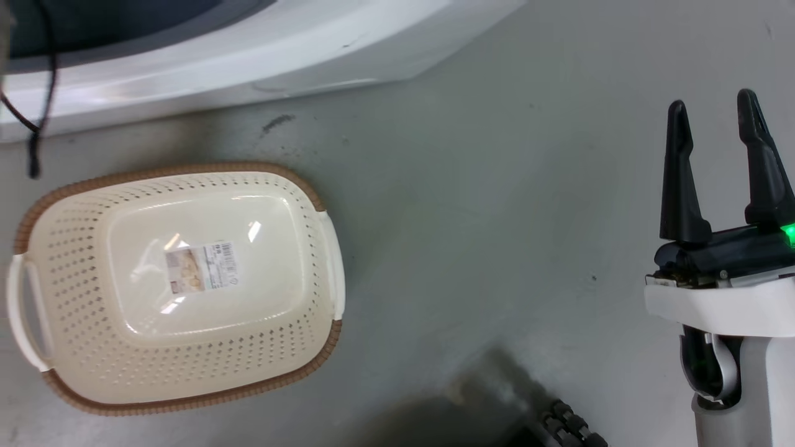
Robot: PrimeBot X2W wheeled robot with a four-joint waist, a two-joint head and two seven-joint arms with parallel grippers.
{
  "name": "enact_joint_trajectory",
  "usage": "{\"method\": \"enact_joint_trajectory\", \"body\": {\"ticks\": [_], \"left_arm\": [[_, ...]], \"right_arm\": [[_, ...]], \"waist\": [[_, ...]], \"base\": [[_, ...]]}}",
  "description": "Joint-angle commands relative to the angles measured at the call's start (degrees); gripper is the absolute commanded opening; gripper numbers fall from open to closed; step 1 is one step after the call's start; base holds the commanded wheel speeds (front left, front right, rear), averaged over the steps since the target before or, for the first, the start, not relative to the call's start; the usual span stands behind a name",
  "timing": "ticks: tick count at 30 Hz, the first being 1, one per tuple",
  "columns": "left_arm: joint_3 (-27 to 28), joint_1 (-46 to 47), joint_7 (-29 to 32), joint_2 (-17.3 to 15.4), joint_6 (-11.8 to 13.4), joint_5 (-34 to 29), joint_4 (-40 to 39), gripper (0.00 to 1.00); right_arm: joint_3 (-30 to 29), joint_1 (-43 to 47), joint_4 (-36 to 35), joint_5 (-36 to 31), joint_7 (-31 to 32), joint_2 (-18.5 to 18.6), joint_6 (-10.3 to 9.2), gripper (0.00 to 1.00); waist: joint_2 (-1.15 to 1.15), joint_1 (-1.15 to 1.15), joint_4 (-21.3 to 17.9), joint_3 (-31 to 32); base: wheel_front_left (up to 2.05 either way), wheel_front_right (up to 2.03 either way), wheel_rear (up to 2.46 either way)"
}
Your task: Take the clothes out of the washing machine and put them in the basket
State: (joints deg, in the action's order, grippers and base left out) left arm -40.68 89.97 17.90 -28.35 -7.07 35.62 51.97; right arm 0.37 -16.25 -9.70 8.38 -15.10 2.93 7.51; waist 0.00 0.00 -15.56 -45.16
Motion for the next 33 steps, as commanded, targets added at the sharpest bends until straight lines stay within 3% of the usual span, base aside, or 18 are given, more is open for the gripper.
{"method": "enact_joint_trajectory", "body": {"ticks": [1, 9, 17, 23, 29, 30, 31, 33], "left_arm": [[-0.25, -2.24, -2.50, 0.61, -0.19, 0.25, -0.07, 0.00], [-2.18, -11.85, -13.99, 3.34, -0.31, 2.12, -1.32, 0.00], [-4.72, -19.89, -19.84, 3.57, -0.35, 4.62, -4.76, 0.00], [-6.57, -23.30, -20.25, 2.37, -0.36, 6.44, -6.47, 0.00], [-7.41, -20.18, -18.56, 1.26, -0.35, 6.51, -5.79, 0.00], [-7.53, -19.44, -18.45, 1.13, -0.35, 6.41, -5.52, 0.43], [-7.47, -18.45, -18.24, 0.99, -0.36, 6.27, -5.04, 1.00], [-7.67, -16.67, -17.24, 1.06, -0.36, 6.40, -3.96, 1.00]], "right_arm": [[-0.56, 0.96, 0.18, -0.66, -0.11, -0.09, -0.04, 1.00], [-1.43, 3.22, 0.94, -3.92, -0.10, -0.07, -0.05, 1.00], [-2.13, 6.01, 1.88, -5.69, -0.10, -0.08, -0.05, 1.00], [-1.47, 7.34, 2.61, -6.33, -0.10, -0.07, -0.05, 1.00], [-0.50, 5.97, 2.01, -5.71, -0.10, -0.08, -0.05, 1.00], [-0.26, 5.70, 1.92, -5.68, -0.10, -0.09, -0.05, 1.00], [-0.06, 5.43, 1.84, -5.56, -0.10, -0.09, -0.05, 1.00], [0.30, 4.95, 1.73, -5.39, -0.10, -0.08, -0.05, 1.00]], "waist": [[0.00, 0.00, 2.39, 2.99], [0.00, 0.00, 7.14, 10.22], [0.00, 0.00, 10.09, 16.29], [0.00, 0.00, 10.86, 19.06], [0.00, 0.00, 9.05, 17.24], [0.00, 0.00, 8.61, 16.58], [0.00, 0.00, 8.11, 15.77], [0.00, 0.00, 7.07, 14.08]], "base": [[0.00, 0.00, 0.00], [0.00, 0.00, 0.00], [0.00, 0.00, 0.00], [0.00, 0.00, 0.00], [0.00, 0.00, 0.00], [0.00, 0.00, 0.00], [0.00, 0.00, 0.00], [0.00, 0.00, 0.00]]}}
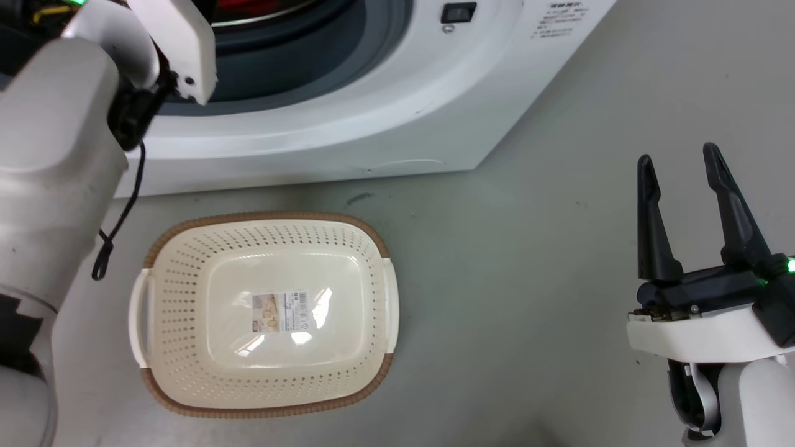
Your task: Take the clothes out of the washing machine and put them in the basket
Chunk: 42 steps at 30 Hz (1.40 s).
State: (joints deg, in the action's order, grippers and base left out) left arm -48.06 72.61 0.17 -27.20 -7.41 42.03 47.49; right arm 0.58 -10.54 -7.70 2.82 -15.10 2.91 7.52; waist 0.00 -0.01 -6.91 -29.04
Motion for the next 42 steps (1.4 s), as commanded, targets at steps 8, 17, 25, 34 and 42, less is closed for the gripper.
{"method": "enact_joint_trajectory", "body": {"ticks": [8, 17, 25, 34, 42], "left_arm": [[-1.96, 11.33, 9.82, -1.19, -0.02, 1.58, 5.87, 1.00], [-2.33, 20.92, 24.62, -3.48, -0.03, 7.84, 9.54, 1.00], [-3.51, 26.74, 35.57, -4.02, -0.03, 9.93, 11.54, 1.00], [-5.02, 28.98, 39.46, -3.29, 0.14, 9.28, 13.45, 1.00], [-6.50, 29.21, 38.08, -3.17, 0.07, 8.17, 13.45, 0.00]], "right_arm": [[0.91, -3.92, -0.89, 3.07, -0.10, -0.07, -0.06, 1.00], [2.23, -5.40, -1.00, 6.48, -0.10, -0.10, -0.06, 1.00], [2.65, -6.30, -1.53, 7.83, -0.10, -0.10, -0.06, 1.00], [3.11, -7.13, -1.83, 8.22, -0.10, -0.09, -0.06, 1.00], [2.74, -7.22, -1.84, 8.23, -0.10, -0.09, -0.06, 1.00]], "waist": [[0.00, 0.01, -6.71, -9.78], [0.00, 0.01, -11.25, -15.28], [0.00, 0.01, -13.00, -18.74], [0.00, 0.01, -13.46, -20.79], [0.00, 0.01, -13.33, -21.27]], "base": [[0.00, 0.00, 0.00], [0.00, 0.00, 0.00], [0.00, 0.00, 0.00], [0.00, 0.00, 0.00], [0.00, 0.00, 0.00]]}}
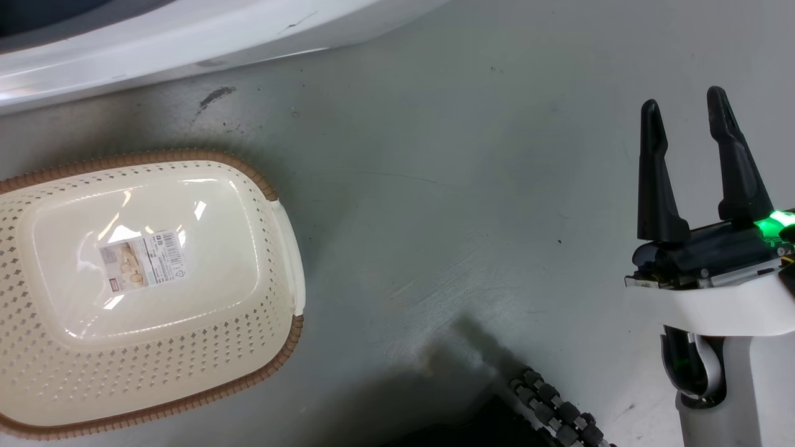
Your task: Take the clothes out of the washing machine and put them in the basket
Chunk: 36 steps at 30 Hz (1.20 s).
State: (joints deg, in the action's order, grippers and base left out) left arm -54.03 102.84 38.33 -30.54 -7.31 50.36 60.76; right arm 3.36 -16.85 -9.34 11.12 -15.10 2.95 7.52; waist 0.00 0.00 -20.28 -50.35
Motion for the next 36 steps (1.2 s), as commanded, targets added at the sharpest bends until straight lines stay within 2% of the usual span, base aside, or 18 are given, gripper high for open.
{"method": "enact_joint_trajectory", "body": {"ticks": [1, 10, 20, 36], "left_arm": [[-0.40, -0.87, -0.55, 0.07, -0.03, -0.12, 0.06, 0.00], [-0.11, -1.81, -6.17, 0.52, 0.24, -0.37, -0.94, 0.00], [0.07, -7.65, -15.24, 0.74, -0.03, 1.44, -4.33, 0.00], [-0.78, -24.81, -28.57, 0.52, -0.12, 7.17, -13.60, 0.00]], "right_arm": [[-0.04, -0.88, -0.16, -0.15, -0.10, -0.13, -0.06, 1.00], [-0.57, -0.23, 0.25, -1.37, -0.10, -0.14, -0.06, 1.00], [-1.54, 1.65, 1.13, -4.91, -0.10, -0.12, -0.06, 1.00], [-1.83, 6.17, 2.99, -7.92, -0.10, -0.10, -0.06, 1.00]], "waist": [[0.00, 0.00, 0.08, 0.11], [0.00, 0.00, 1.75, 2.35], [0.00, 0.00, 6.68, 8.83], [0.00, 0.00, 11.83, 20.57]], "base": [[0.00, 0.00, 0.00], [0.00, 0.00, 0.00], [0.00, 0.00, 0.00], [0.00, 0.00, 0.00]]}}
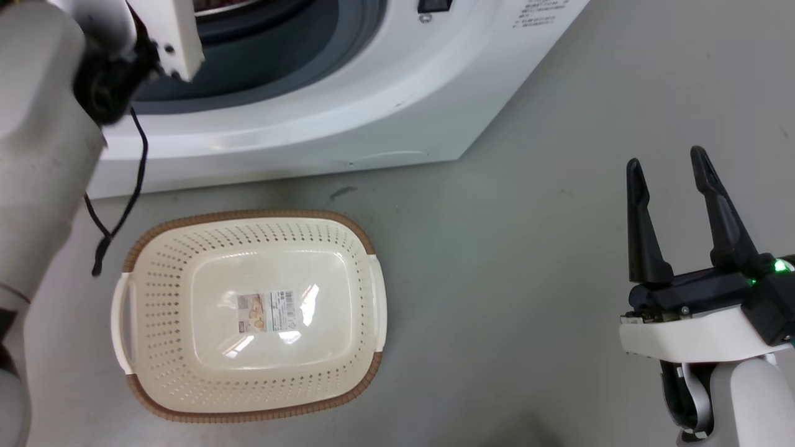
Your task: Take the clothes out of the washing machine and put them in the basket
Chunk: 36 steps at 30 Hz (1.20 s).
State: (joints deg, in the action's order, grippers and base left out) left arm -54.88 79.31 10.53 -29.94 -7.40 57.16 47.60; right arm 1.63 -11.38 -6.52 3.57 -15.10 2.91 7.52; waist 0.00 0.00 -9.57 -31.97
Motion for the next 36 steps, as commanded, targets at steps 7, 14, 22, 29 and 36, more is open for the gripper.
{"method": "enact_joint_trajectory", "body": {"ticks": [7, 14, 22, 29, 36], "left_arm": [[-0.42, -8.70, -8.12, -0.99, -0.03, 0.53, -4.39, 0.00], [-0.58, -13.85, -13.85, -1.81, 0.96, -0.13, -9.90, 0.00], [-0.26, -18.48, -17.33, -4.99, 4.42, -0.77, -19.40, 0.00], [0.09, -22.05, -18.46, -8.06, 8.04, -1.06, -28.32, 0.00], [0.76, -25.54, -19.30, -12.55, 12.87, -2.02, -39.72, 0.00]], "right_arm": [[-0.20, 3.01, 0.58, -1.36, -0.10, -0.05, -0.06, 1.00], [-0.16, 5.14, 1.01, -1.88, -0.10, -0.06, -0.06, 1.00], [0.02, 7.22, 1.30, -2.33, -0.10, -0.06, -0.06, 1.00], [0.00, 8.57, 1.45, -2.49, -0.10, -0.06, -0.06, 1.00], [0.19, 10.29, 1.81, -2.81, -0.10, -0.06, -0.06, 1.00]], "waist": [[0.00, 0.00, 2.82, 7.11], [0.00, 0.00, 4.54, 11.39], [0.00, 0.00, 6.03, 15.02], [0.00, 0.00, 7.31, 17.32], [0.00, 0.00, 9.17, 20.17]], "base": [[0.00, 0.00, 0.00], [0.00, 0.00, 0.00], [0.00, 0.00, 0.00], [0.00, 0.00, 0.00], [0.00, 0.00, 0.00]]}}
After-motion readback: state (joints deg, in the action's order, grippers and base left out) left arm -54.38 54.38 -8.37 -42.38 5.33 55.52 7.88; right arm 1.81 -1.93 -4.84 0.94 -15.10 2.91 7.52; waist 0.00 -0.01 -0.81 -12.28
